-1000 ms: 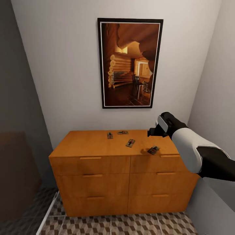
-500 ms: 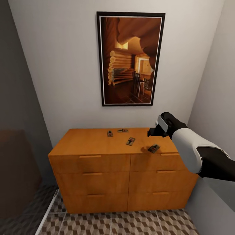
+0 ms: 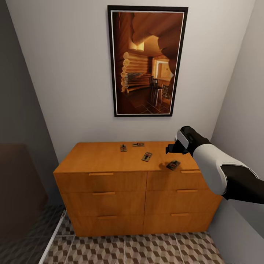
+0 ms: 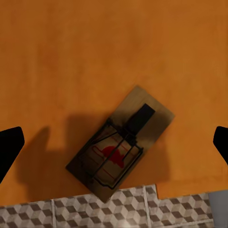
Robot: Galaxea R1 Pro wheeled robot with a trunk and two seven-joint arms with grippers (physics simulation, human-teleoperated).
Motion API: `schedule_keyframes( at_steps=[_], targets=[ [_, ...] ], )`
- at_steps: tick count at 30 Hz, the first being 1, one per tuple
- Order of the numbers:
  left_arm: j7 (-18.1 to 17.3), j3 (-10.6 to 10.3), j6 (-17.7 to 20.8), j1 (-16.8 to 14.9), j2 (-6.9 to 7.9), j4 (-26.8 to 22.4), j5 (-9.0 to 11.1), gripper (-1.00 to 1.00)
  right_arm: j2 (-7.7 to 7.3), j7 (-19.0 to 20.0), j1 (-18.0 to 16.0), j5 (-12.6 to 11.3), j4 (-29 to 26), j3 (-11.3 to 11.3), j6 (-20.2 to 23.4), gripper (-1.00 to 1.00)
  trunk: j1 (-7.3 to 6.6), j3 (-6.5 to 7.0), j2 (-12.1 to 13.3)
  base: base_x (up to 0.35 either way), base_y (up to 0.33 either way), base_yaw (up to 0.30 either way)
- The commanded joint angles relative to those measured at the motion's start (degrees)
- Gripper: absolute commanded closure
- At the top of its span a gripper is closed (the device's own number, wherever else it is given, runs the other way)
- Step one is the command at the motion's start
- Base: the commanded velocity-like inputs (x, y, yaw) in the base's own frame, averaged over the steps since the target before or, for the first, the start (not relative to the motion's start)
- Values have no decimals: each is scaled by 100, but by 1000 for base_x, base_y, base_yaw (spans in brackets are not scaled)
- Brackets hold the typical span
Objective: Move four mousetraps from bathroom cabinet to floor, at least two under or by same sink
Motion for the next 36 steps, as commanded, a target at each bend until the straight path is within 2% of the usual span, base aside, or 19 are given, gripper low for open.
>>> schedule_keyframes(
  at_steps=[1,15,26,36],
  targets=[
    [-7,1,-8,2,0,-7,-4,-100,3,-41,-2,-19,-7,-38,17,-100,0,-14,-3,0,0,0],
    [-7,1,-8,2,0,-7,-5,-100,2,-41,6,-19,-4,-39,17,-100,0,-127,-3,0,0,0],
    [-7,1,-8,2,0,-7,-5,-100,2,-41,6,-19,10,-34,30,-100,0,-142,-3,0,0,0],
    [-7,1,-8,2,0,-7,-5,-100,8,-41,6,-27,393,-40,19,-100,0,-143,-3,0,0,0]
  ],
)
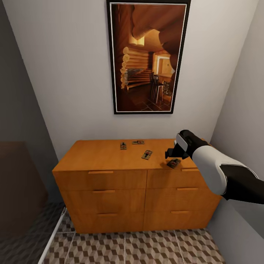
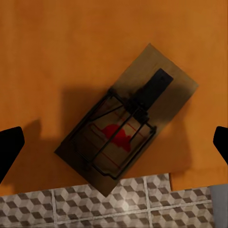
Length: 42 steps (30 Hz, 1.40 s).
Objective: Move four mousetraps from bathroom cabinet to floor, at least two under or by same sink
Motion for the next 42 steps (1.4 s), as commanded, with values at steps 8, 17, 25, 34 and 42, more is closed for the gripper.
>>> schedule_keyframes(
  at_steps=[8,17,25,34,42],
  targets=[
    [-7,1,-8,0,0,-8,-2,-100,-2,-44,-2,-20,36,-44,16,-100,0,-5,-3,0,0,0],
    [-7,1,-8,1,0,-8,-3,-100,-4,-44,-2,-21,40,-46,16,-100,0,-5,-3,0,0,0],
    [-7,1,-8,2,-6,-8,-3,-100,-4,-44,4,-21,41,-46,16,-100,0,-5,-3,77,-17,0],
    [-7,1,-8,2,-9,-8,-3,-100,-4,-44,5,-21,41,-46,16,-100,0,-5,-3,36,-14,0],
    [-7,1,-8,2,-9,-8,-3,-100,-4,-44,6,-21,41,-46,16,-100,0,-5,-3,2,-1,0]
  ],
)
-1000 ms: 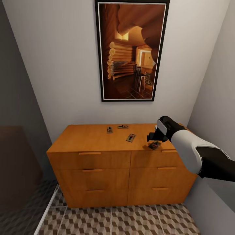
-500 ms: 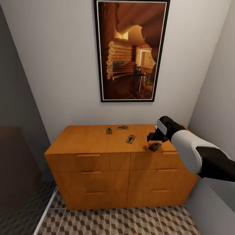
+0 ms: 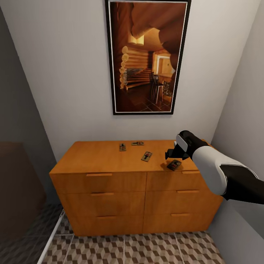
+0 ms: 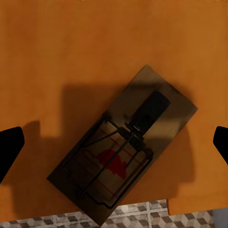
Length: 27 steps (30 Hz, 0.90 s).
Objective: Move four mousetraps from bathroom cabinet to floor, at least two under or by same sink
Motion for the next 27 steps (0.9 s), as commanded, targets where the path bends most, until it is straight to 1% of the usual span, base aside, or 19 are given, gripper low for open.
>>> schedule_keyframes(
  at_steps=[1,12,27],
  targets=[
    [-7,1,-8,2,0,-8,-3,-100,2,-45,-2,-20,-7,-38,17,-100,0,-5,-3,0,0,0],
    [-7,1,-8,2,0,-8,-3,-100,2,-45,-3,-20,-7,-38,17,-100,0,-18,-3,0,0,0],
    [-7,1,-8,2,0,-8,-3,-100,2,-45,-2,-20,-7,-38,17,-100,0,-110,-3,0,0,0]
  ],
)
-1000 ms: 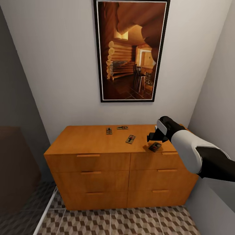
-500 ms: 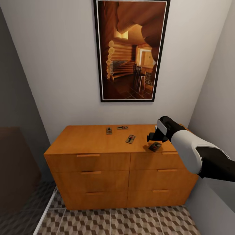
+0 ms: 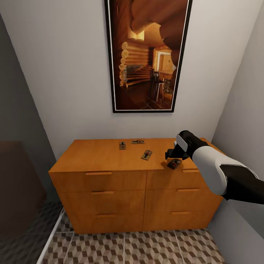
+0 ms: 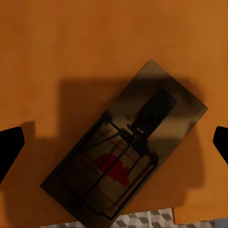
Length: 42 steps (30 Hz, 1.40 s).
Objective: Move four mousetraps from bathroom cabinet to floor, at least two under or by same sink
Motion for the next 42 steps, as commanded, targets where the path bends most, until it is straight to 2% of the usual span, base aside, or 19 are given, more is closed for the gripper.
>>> schedule_keyframes(
  at_steps=[1,12,42],
  targets=[
    [-7,1,-8,2,0,-8,-3,-100,2,-45,-2,-20,-3,-38,17,-100,0,-11,-3,0,0,0],
    [-7,-7,-8,2,0,-8,-3,-100,2,-45,-2,-20,2,-38,17,-100,0,-75,-3,-56,0,0],
    [-7,-3,-8,-1,0,-8,-3,-100,2,-45,-2,-20,9,-31,17,-100,0,-99,-3,-8,0,0]
  ],
)
